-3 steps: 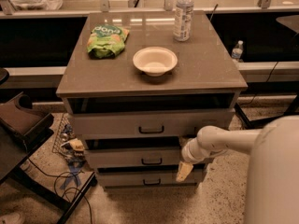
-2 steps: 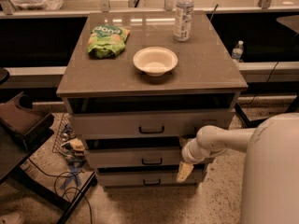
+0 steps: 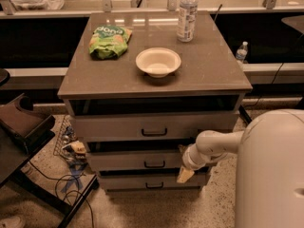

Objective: Open middle drawer

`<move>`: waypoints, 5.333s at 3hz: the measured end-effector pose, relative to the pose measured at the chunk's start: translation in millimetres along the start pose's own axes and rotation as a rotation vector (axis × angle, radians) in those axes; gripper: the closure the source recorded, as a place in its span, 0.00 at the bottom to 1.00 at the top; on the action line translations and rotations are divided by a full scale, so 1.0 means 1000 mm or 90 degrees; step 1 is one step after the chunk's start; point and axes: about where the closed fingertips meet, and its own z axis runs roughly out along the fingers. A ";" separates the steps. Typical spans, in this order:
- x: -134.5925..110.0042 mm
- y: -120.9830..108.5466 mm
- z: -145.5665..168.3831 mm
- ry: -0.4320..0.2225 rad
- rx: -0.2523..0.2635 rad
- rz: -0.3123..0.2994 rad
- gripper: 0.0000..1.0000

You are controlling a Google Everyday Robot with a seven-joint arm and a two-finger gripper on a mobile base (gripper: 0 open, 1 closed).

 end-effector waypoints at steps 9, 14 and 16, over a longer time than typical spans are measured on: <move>0.028 0.044 -0.035 0.022 -0.038 0.068 1.00; 0.034 0.059 -0.040 0.022 -0.056 0.083 0.82; 0.034 0.059 -0.040 0.022 -0.056 0.083 0.36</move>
Offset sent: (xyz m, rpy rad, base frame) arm -0.0090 -0.0156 0.0067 0.0176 -0.0158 -0.0609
